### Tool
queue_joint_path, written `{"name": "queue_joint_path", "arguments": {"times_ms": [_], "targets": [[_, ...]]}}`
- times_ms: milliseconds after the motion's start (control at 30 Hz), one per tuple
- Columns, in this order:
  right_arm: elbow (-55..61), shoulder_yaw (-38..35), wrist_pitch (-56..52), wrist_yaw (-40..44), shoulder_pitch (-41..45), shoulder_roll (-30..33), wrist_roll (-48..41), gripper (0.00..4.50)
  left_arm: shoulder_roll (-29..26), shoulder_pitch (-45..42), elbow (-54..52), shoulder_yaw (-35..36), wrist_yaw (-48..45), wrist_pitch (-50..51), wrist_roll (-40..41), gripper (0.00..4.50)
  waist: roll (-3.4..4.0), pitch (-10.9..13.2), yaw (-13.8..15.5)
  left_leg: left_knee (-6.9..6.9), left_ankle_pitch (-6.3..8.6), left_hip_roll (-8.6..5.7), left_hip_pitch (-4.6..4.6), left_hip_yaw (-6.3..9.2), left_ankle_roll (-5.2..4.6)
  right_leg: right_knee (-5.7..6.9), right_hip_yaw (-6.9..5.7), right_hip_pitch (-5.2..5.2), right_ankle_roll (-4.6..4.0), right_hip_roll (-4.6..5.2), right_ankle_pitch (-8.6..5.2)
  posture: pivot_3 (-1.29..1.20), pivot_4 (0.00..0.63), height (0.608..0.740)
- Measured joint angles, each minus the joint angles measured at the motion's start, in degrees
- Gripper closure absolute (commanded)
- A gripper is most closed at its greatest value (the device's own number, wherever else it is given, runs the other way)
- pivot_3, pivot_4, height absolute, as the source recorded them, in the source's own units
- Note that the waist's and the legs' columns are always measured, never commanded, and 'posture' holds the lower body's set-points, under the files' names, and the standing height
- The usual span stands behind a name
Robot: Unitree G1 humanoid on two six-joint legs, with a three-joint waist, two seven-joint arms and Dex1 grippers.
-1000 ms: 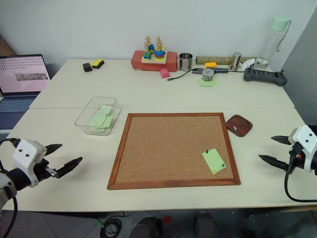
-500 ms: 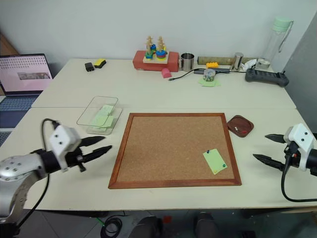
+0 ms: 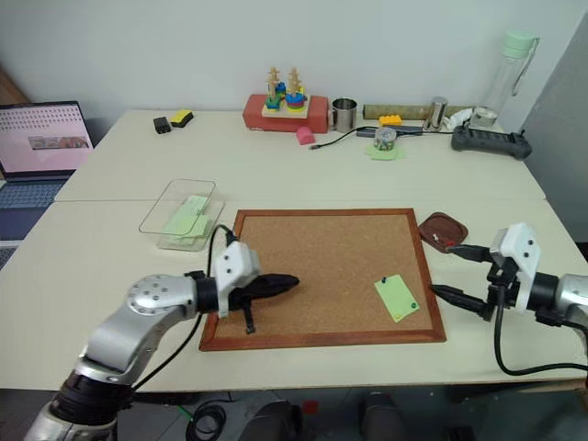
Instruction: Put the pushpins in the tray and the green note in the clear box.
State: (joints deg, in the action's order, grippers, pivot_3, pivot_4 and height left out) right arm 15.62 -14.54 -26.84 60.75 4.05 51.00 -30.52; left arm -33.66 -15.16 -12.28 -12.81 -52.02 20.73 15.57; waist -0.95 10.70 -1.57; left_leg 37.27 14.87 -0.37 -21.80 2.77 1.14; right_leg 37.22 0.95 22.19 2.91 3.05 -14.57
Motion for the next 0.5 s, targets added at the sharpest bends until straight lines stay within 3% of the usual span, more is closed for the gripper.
{"name": "queue_joint_path", "arguments": {"times_ms": [233, 500], "targets": [[-4.27, 11.80, 2.14, -1.11, 8.38, -3.87, 6.33, 0.00, 7.02, -2.93, 9.33, -2.98, 0.67, -4.80, -2.76, 4.45, 0.00, 0.00, 0.08, 0.18, 0.00, -0.03, -0.08, 0.04, 0.00, 0.03, -0.06, 0.00, 0.03, -0.01, 0.03, 0.00, 0.150, 0.740], [-14.70, 18.53, 8.14, -1.25, 14.52, -8.25, 13.86, 0.00, 7.81, -3.16, 14.88, -3.24, 0.00, -10.36, -5.09, 4.45, 0.01, 0.00, 0.07, 0.28, 0.00, -0.01, -0.09, 0.10, 0.00, 0.06, -0.03, -0.01, 0.05, 0.00, 0.07, 0.00, 0.150, 0.740]]}}
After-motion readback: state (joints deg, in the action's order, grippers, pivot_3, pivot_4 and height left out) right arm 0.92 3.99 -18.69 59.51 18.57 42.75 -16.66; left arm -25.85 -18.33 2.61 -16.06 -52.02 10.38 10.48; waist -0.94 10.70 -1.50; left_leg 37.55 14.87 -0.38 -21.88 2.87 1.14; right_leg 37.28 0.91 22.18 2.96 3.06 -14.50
